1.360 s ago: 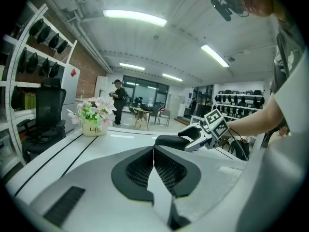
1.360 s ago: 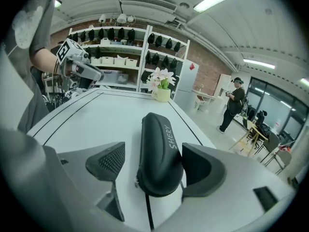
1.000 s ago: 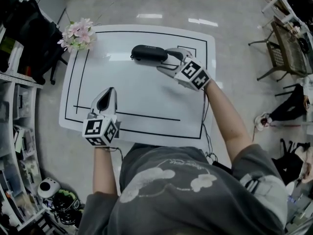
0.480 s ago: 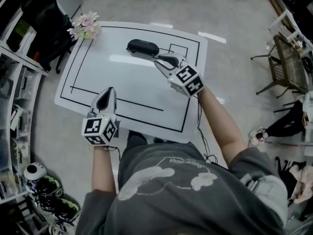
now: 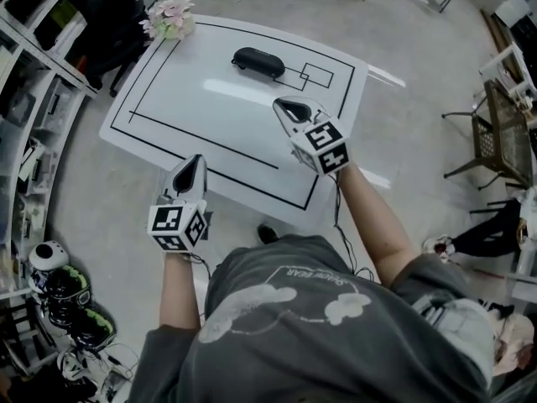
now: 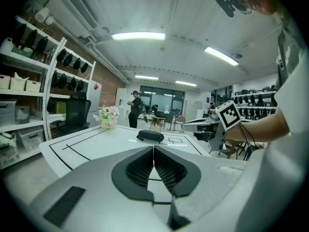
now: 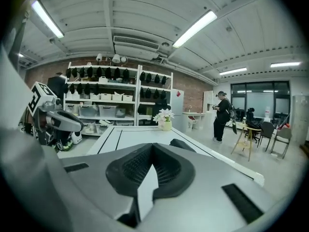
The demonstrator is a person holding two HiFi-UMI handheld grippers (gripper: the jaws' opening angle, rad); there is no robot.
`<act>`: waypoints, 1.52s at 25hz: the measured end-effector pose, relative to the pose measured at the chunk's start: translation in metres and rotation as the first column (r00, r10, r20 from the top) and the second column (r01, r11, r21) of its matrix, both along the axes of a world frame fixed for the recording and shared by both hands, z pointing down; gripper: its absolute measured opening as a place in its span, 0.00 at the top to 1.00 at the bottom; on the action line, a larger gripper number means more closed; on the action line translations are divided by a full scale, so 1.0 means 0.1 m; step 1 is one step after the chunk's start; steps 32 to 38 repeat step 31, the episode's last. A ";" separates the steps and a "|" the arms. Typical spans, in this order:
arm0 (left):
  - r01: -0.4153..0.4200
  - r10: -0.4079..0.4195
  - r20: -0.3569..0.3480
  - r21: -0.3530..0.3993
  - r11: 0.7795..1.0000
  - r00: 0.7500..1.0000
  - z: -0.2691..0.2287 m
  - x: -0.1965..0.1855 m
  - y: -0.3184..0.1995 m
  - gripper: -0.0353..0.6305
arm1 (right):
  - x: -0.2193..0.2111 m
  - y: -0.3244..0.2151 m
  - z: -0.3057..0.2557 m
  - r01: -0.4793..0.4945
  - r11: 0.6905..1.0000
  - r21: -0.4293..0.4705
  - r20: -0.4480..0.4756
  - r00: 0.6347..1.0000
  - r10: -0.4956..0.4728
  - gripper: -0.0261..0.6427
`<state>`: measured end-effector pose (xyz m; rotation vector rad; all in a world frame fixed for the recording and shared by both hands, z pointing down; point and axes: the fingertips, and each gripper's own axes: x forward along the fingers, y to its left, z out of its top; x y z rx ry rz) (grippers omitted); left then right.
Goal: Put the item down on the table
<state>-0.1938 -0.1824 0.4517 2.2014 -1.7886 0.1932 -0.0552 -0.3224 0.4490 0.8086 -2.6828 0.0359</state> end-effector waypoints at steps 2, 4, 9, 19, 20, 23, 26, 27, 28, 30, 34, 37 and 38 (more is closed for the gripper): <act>0.018 -0.018 -0.010 -0.006 1.000 1.000 0.04 -0.01 0.10 0.94 | 0.00 0.05 -0.02 -0.022 1.000 0.020 0.019 1.000 0.021 0.96; 0.033 -0.033 -0.016 -0.011 0.999 0.999 0.07 -0.03 0.23 0.94 | 0.01 0.10 -0.01 -0.042 0.999 0.021 0.038 0.998 0.041 0.96; 0.094 -0.094 0.000 -0.013 0.995 0.996 0.06 -0.13 0.65 0.94 | 0.00 0.38 0.09 -0.032 0.999 -0.029 0.040 0.999 0.033 0.96; 0.206 -0.206 -0.031 0.015 0.978 0.978 0.00 -0.31 1.65 0.94 | -0.23 1.32 -0.05 0.066 0.998 -0.023 0.048 0.997 -0.065 0.96; 0.214 -0.214 -0.031 0.017 0.977 0.976 -0.01 -0.31 1.73 0.94 | -0.24 1.42 -0.07 0.075 0.997 -0.022 0.049 0.996 -0.074 0.96; 0.223 -0.222 -0.029 0.024 0.975 0.975 -0.03 -0.26 1.98 0.94 | -0.24 1.71 -0.09 0.099 0.995 -0.031 0.058 0.994 -0.097 0.97; 0.229 -0.228 -0.032 0.026 0.973 0.973 -0.04 -0.18 2.26 0.94 | -0.24 2.04 -0.07 0.122 0.992 -0.036 0.059 0.991 -0.120 0.97; 0.234 -0.233 -0.034 0.026 0.972 0.972 -0.03 -0.16 2.37 0.94 | -0.23 2.16 -0.06 0.132 0.991 -0.036 0.058 0.990 -0.129 0.97; 0.239 -0.238 -0.036 0.025 0.971 0.971 -0.02 -0.13 2.47 0.94 | -0.22 2.28 -0.05 0.143 0.989 -0.035 0.058 0.988 -0.140 0.97; 0.249 -0.248 -0.039 0.025 0.968 0.968 -0.02 -0.08 2.68 0.94 | -0.20 2.53 -0.05 0.167 0.985 -0.032 0.057 0.985 -0.165 0.97; 0.254 -0.253 -0.041 0.025 0.967 0.967 -0.01 -0.06 2.78 0.94 | -0.20 2.65 -0.05 0.180 0.983 -0.030 0.058 0.982 -0.178 0.97; 0.254 -0.253 -0.041 0.025 0.967 0.967 -0.01 -0.06 2.78 0.94 | -0.20 2.65 -0.05 0.180 0.983 -0.030 0.058 0.982 -0.178 0.97; 0.254 -0.253 -0.041 0.025 0.967 0.967 -0.01 -0.06 2.78 0.94 | -0.20 2.65 -0.05 0.180 0.983 -0.030 0.058 0.982 -0.178 0.97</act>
